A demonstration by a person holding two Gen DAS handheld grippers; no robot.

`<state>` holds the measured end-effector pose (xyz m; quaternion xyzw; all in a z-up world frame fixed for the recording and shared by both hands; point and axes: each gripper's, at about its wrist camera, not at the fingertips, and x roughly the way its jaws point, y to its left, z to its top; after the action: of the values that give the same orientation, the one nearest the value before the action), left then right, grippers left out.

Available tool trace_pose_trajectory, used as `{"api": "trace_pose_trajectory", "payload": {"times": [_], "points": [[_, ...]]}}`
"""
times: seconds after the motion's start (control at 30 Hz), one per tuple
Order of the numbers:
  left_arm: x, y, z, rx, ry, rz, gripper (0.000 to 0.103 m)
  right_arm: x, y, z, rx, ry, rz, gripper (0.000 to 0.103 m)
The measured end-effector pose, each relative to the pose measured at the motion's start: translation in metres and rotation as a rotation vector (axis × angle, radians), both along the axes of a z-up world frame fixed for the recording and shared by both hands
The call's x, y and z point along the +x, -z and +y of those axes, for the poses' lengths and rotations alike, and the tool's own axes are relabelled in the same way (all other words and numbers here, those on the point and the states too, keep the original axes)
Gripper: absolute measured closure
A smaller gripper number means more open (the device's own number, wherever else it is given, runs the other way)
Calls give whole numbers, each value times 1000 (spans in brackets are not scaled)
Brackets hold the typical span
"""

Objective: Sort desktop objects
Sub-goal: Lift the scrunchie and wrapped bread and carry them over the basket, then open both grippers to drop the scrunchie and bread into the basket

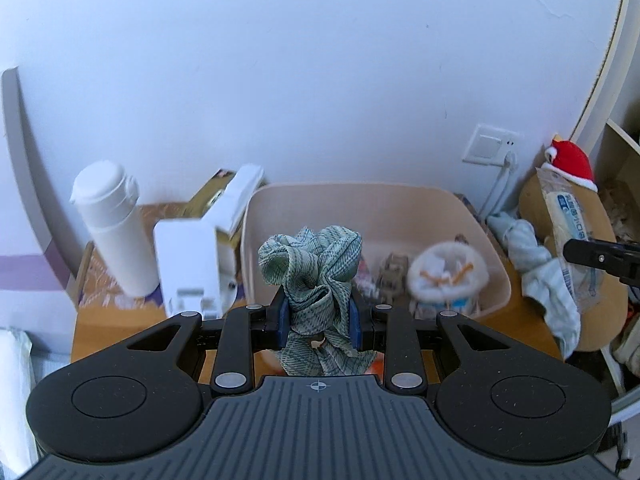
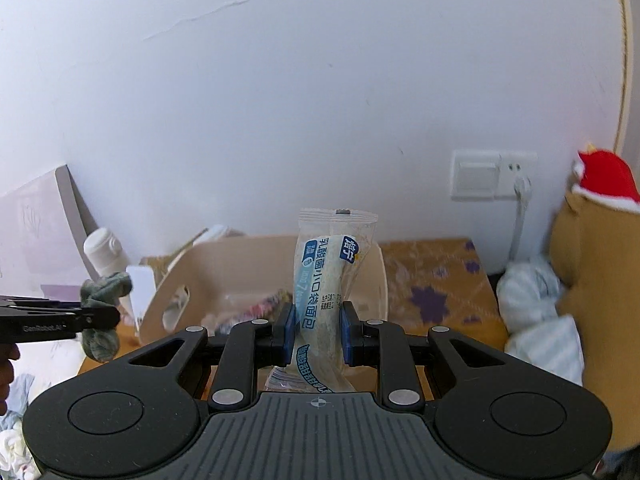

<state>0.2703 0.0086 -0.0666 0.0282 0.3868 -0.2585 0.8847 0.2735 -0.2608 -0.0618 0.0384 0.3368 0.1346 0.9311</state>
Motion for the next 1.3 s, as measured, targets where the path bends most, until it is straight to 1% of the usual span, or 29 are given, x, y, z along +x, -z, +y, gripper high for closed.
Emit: {"api": "trace_pose_trajectory", "payload": {"times": [0.13,0.27,0.37,0.6,0.63,0.7,0.73,0.77,0.8,0.83,0.87,0.93,1.07,1.3], "points": [[17,-2,-25,7,16,-17,75,20,-2,8,-7,-15,-19,82],[35,4,-51,24,32,-6,74,39,6,20,-22,-43,-8,82],[44,14,-66,46,37,10,75,53,20,31,-20,-60,26,82],[55,48,-84,113,37,76,74,74,52,44,10,-47,119,82],[55,51,-86,116,44,82,73,76,55,46,10,-48,128,81],[53,54,-86,121,55,84,64,78,60,45,7,-48,146,80],[53,55,-85,125,56,81,53,78,61,45,8,-45,151,76],[52,55,-83,125,53,73,44,77,62,44,6,-36,148,65],[49,53,-82,122,48,65,40,75,62,43,11,-31,143,63],[49,52,-79,118,43,59,33,72,57,41,17,-28,141,56],[48,50,-77,114,39,55,30,70,57,40,23,-24,138,50],[47,48,-73,109,34,51,28,66,55,38,25,-20,133,44],[40,41,-59,106,20,46,27,53,52,38,21,-20,126,37],[23,32,-22,72,-2,50,25,24,50,48,15,-63,109,29]]}}
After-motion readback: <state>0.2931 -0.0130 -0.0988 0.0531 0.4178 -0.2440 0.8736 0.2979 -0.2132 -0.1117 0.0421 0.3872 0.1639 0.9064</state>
